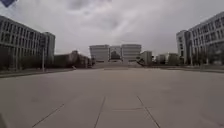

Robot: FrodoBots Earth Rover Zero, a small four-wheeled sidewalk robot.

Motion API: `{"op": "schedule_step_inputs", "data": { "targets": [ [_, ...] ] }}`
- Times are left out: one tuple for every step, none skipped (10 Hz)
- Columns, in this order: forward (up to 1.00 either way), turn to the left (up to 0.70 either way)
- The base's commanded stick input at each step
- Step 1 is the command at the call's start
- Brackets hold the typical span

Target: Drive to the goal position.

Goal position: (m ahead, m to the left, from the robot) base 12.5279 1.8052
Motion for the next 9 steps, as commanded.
{"op": "schedule_step_inputs", "data": {
  "targets": [
    [0.70, -0.01],
    [0.70, -0.01],
    [0.70, -0.01],
    [0.70, -0.01],
    [0.70, -0.01],
    [0.70, -0.01],
    [0.70, -0.01],
    [0.70, -0.01],
    [0.70, -0.01]
  ]
}}
